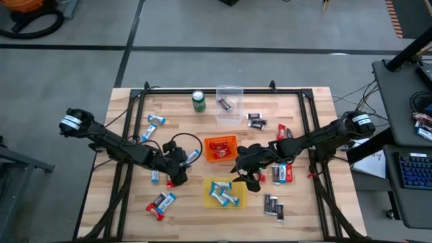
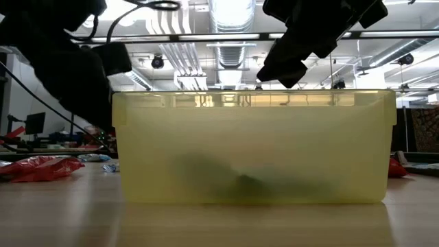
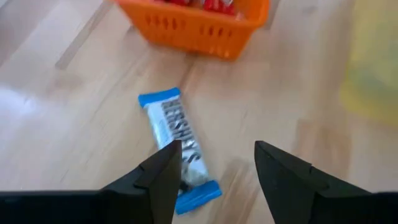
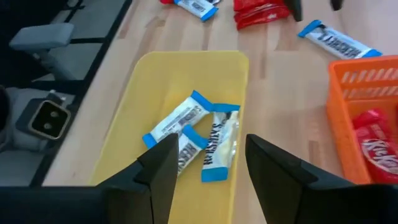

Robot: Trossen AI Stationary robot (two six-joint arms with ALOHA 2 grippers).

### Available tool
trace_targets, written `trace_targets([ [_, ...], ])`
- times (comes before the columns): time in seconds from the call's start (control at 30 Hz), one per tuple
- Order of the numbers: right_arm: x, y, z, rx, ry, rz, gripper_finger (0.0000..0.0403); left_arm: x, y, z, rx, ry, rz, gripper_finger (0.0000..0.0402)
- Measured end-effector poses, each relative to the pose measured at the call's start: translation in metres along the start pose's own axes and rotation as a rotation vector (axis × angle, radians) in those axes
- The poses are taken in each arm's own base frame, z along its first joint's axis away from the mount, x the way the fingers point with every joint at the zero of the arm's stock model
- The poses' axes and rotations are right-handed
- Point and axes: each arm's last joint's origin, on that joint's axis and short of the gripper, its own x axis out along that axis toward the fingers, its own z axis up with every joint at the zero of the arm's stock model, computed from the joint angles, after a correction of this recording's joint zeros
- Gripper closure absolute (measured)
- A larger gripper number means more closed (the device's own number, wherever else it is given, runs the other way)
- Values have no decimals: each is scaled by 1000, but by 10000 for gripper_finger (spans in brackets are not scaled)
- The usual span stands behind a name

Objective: Sort candy
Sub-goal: Put the white candy into the yellow bin

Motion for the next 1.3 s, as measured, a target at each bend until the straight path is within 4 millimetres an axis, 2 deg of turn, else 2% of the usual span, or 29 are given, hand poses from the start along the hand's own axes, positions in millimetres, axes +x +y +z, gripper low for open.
trace_targets([
  [0.4,1,-3,1,-63,-28,-99,225,10,13,-21,-68,-98,16,217],
  [0.7,1,-3,3,-82,-50,-101,226,15,27,-40,-122,-177,16,217],
  [0.93,2,-3,4,-83,-61,-103,225,18,27,-43,-142,-192,4,217],
  [1.3,2,-3,4,-82,-63,-120,225,44,23,-59,-82,-143,72,221],
])
